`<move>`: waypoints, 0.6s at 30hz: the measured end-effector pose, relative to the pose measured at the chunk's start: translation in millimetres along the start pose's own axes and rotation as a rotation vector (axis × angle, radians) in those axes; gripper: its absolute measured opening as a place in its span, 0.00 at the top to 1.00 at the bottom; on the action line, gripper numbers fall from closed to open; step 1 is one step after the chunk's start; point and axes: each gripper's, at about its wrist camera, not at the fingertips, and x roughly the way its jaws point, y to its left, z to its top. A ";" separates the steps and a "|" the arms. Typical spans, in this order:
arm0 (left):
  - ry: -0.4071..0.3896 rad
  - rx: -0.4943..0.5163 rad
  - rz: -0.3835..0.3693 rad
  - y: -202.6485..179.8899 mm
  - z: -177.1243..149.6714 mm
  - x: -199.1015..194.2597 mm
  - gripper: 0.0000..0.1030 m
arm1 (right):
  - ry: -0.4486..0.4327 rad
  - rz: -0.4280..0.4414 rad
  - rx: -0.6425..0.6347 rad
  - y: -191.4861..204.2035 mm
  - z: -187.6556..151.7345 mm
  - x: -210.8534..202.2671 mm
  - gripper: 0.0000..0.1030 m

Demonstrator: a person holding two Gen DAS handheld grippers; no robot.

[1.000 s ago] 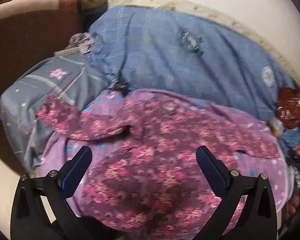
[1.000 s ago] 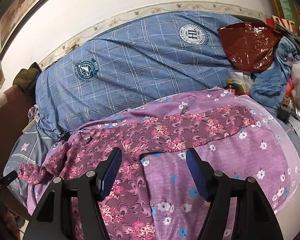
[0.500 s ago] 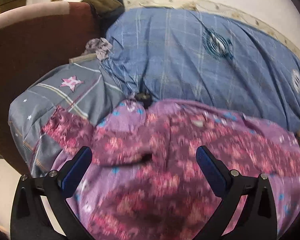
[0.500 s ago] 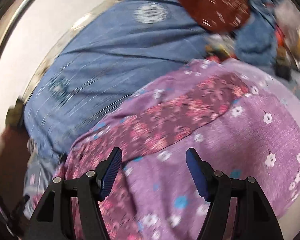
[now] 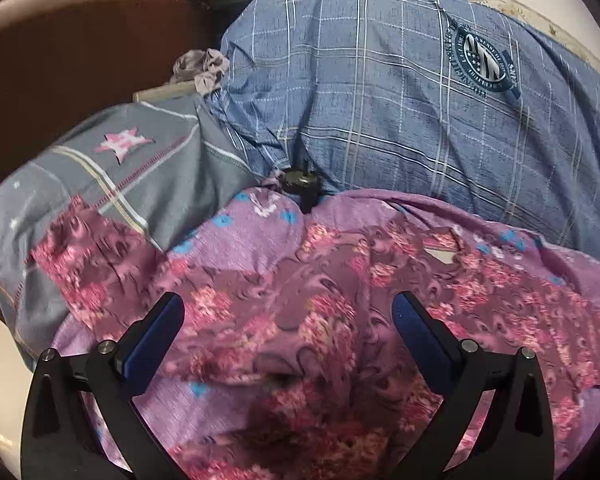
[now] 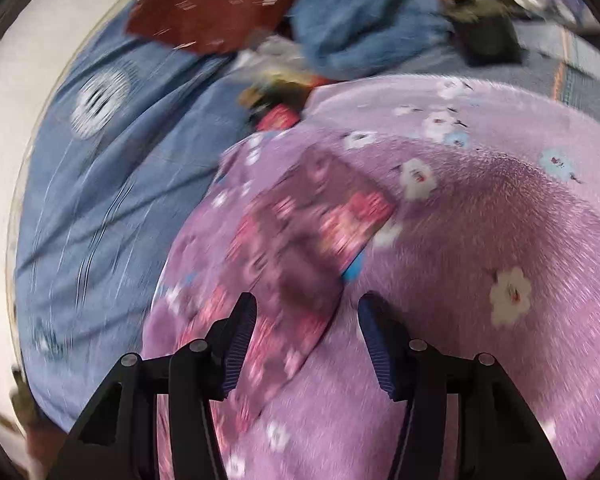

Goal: Fold small clothes

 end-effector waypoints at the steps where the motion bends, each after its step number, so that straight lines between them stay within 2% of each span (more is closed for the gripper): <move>1: -0.002 0.005 -0.001 -1.1 0.5 0.8 0.00 | 0.007 0.005 0.032 -5.5 3.5 6.6 0.47; 5: -0.002 0.011 0.008 -1.1 1.4 5.9 0.00 | -0.047 0.038 0.078 -5.5 14.5 17.2 0.51; 7: 0.000 0.009 0.019 1.3 1.3 8.3 0.00 | -0.055 0.019 0.071 -0.9 14.7 23.2 0.68; 8: 0.000 0.005 0.025 3.0 1.9 9.4 0.00 | -0.044 0.011 0.061 1.6 15.6 27.0 0.87; 11: -0.005 -0.024 0.043 10.3 6.0 12.6 0.00 | -0.068 -0.016 0.019 21.1 15.0 26.2 0.89; 18: -0.032 -0.031 0.088 19.5 11.5 15.6 0.00 | -0.151 0.019 -0.150 85.9 8.7 -7.5 0.90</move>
